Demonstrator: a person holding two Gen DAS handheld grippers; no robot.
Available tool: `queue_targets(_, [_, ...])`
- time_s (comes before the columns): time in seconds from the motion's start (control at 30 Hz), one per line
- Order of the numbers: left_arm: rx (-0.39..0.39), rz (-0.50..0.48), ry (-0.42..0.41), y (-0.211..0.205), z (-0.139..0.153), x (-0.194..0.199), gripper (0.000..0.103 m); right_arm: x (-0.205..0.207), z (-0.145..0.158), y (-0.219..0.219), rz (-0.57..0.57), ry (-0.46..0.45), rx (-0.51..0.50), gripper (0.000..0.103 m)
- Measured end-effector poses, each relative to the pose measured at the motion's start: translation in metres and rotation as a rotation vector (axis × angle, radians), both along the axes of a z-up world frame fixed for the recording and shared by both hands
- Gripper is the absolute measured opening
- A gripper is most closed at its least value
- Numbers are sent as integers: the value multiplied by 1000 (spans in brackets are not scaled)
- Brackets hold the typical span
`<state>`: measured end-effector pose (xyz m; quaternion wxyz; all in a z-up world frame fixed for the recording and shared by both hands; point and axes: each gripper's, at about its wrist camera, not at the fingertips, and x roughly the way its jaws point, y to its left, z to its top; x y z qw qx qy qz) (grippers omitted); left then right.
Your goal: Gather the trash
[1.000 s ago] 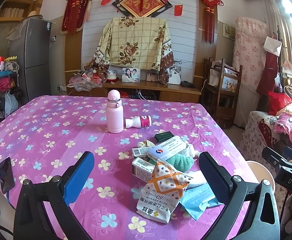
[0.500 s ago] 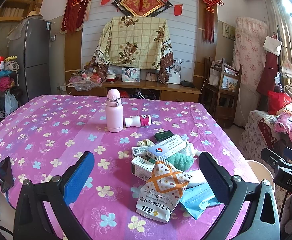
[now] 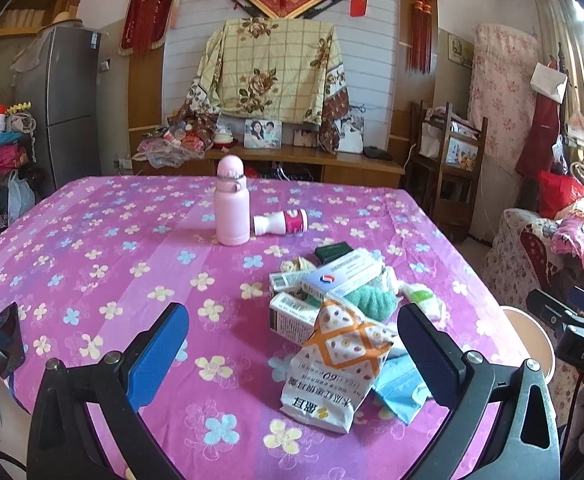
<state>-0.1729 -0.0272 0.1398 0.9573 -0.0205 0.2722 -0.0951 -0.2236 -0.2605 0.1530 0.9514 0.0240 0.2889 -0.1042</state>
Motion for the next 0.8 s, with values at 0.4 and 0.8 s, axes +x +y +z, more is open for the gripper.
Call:
queue_targets(0.4, [15, -9, 45, 0, -17, 6, 103, 8, -15, 5, 21, 50, 0, 103])
queue_targets(0.8, [26, -42, 100, 1, -30, 11, 103, 22, -43, 0, 50, 182, 53, 103])
